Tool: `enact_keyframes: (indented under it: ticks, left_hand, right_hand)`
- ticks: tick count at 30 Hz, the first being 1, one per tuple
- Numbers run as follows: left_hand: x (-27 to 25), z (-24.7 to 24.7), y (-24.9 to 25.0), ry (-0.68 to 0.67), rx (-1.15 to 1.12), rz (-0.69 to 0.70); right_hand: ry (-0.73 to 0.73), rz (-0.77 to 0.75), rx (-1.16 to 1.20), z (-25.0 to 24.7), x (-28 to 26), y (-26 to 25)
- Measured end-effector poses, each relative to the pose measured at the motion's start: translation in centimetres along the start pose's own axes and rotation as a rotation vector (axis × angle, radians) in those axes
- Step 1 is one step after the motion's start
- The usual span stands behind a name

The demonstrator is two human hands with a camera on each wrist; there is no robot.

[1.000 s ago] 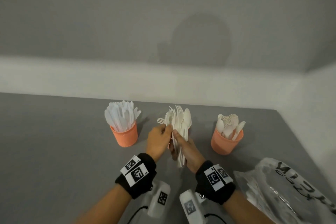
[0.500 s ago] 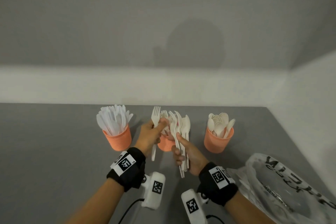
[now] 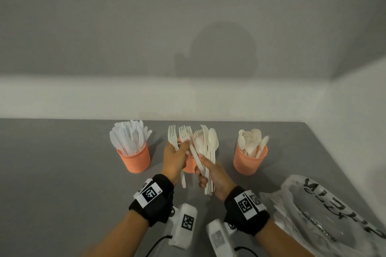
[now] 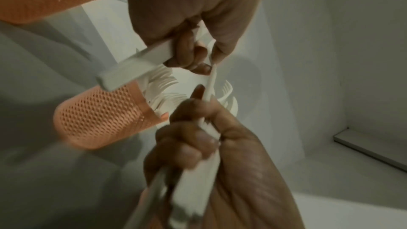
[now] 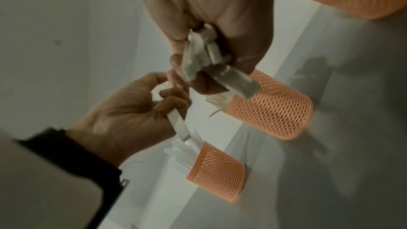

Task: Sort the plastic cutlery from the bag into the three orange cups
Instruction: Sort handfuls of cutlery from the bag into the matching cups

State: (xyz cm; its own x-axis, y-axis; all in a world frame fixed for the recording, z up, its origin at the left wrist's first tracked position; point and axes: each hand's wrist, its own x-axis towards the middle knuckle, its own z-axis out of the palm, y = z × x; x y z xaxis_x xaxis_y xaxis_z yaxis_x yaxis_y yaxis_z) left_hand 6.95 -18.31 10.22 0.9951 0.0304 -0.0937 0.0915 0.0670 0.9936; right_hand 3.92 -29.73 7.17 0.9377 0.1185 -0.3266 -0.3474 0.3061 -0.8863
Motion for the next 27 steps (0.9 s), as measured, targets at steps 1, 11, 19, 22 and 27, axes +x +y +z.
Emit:
enact_keyframes:
  ticks: [1, 11, 19, 22, 27]
  left_hand:
    - [-0.3, 0.1, -0.3, -0.028, 0.006, -0.011]
    - [0.9, -0.3, -1.4, 0.175, 0.019, 0.001]
    - [1.6, -1.2, -0.3, 0.091, 0.169, 0.144]
    - [1.2, -0.3, -0.7, 0.008, 0.135, 0.095]
    - [0.6, 0.3, -0.1, -0.053, 0.008, -0.018]
  right_hand:
    - [0.013, -0.019, -0.024, 0.2, 0.0, 0.0]
    - [0.032, -0.042, -0.145, 0.0, 0.0, 0.5]
    - [0.059, -0.084, -0.238, -0.1, -0.1, 0.1]
    - [0.063, -0.082, -0.279, 0.6, -0.1, 0.3]
    - [0.004, -0.018, -0.097, 0.6, -0.4, 0.0]
